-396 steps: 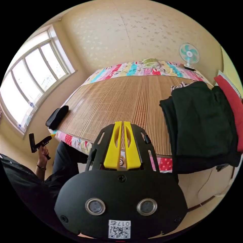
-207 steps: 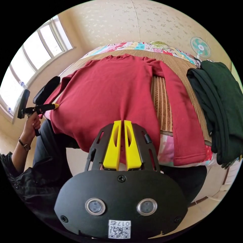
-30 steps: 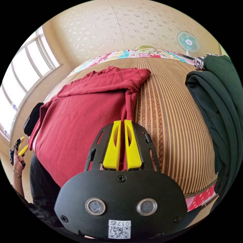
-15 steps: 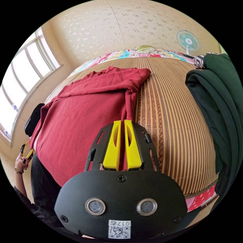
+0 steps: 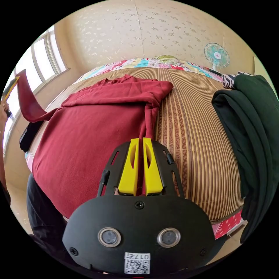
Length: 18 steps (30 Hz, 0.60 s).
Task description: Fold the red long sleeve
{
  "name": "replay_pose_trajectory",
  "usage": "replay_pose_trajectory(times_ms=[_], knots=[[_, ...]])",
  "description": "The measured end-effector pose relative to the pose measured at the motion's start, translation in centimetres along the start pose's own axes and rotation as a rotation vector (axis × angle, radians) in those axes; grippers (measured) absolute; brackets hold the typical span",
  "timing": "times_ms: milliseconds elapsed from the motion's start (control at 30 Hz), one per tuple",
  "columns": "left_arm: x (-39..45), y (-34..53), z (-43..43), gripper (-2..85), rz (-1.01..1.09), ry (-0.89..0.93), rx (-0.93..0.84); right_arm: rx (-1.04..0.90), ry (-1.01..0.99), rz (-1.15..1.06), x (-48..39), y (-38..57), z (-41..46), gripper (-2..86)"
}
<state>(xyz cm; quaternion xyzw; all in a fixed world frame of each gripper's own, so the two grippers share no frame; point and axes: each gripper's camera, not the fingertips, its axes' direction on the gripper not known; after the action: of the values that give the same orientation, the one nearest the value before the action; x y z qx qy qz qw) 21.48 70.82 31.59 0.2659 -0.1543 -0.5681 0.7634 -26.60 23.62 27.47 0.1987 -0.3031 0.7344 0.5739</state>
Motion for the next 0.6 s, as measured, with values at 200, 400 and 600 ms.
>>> replay_pose_trajectory(times_ms=[200,400,600], knots=[[22.0,8.2,17.1,3.8,0.273,0.314,-0.258,0.003,-0.036,0.017,0.0,-0.5,0.1,3.2],[29.5,21.4,28.7,6.2,0.268,0.517,-0.689,0.007,-0.047,0.022,-0.4,-1.1,0.3,3.0],[26.0,22.8,22.9,11.3,0.185,0.561,-0.664,0.013,-0.051,0.023,-0.9,-1.8,0.5,2.9]])
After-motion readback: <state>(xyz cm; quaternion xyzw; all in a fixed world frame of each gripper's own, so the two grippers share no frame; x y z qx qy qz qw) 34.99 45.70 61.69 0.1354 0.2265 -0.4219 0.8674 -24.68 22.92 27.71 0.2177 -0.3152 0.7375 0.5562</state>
